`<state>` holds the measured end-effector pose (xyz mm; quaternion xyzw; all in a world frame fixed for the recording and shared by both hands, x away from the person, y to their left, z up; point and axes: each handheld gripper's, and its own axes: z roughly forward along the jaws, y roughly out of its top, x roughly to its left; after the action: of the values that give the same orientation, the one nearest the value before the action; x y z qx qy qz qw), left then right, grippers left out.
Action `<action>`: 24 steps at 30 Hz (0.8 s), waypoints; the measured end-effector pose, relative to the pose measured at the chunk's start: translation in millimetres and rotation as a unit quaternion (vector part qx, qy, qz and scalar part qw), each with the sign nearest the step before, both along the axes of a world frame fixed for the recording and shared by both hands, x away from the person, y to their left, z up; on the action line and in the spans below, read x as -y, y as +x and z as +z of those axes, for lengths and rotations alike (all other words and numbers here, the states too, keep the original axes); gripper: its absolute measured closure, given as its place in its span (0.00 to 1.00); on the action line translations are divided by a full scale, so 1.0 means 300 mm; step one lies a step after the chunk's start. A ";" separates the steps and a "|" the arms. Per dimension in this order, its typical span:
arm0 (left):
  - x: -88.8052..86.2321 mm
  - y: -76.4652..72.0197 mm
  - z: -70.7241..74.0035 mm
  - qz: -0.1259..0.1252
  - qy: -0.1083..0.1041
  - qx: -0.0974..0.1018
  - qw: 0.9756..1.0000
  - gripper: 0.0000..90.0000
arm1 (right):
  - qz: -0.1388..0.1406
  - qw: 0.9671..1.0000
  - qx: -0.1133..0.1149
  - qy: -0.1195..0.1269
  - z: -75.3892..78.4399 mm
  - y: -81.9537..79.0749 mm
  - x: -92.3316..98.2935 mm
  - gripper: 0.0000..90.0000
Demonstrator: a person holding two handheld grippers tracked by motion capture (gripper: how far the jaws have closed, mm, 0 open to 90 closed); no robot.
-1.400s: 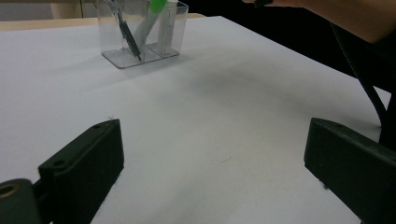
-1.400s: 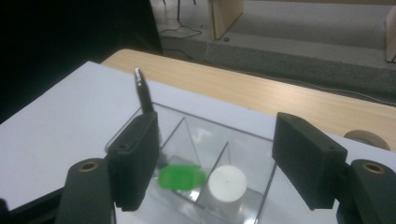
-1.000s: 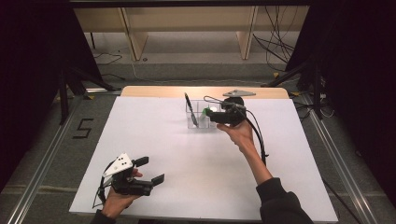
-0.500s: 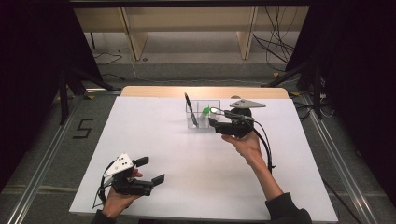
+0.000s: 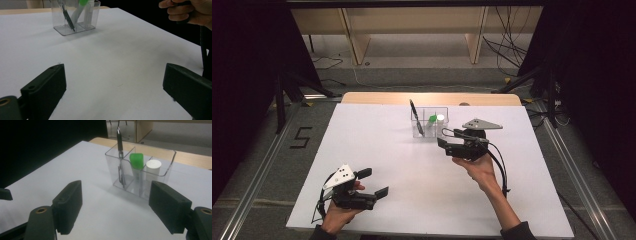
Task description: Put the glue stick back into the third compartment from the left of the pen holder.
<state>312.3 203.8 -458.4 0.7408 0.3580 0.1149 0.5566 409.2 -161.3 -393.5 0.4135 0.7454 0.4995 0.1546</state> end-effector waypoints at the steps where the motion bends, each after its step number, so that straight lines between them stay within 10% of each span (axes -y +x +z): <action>1: 0.001 0.000 0.000 0.001 -0.001 0.000 1.000 0.05 | -0.001 1.000 0.000 0.002 -0.002 -0.005 0.004 0.30; 24: 0.001 -0.001 0.001 0.000 0.000 0.001 1.000 0.05 | 0.010 1.000 0.012 0.009 -0.061 -0.159 0.086 0.26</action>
<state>312.0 203.6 -458.2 0.7408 0.3579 0.1159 0.5566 361.5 -186.9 -411.9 0.4010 0.7433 0.5126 0.1547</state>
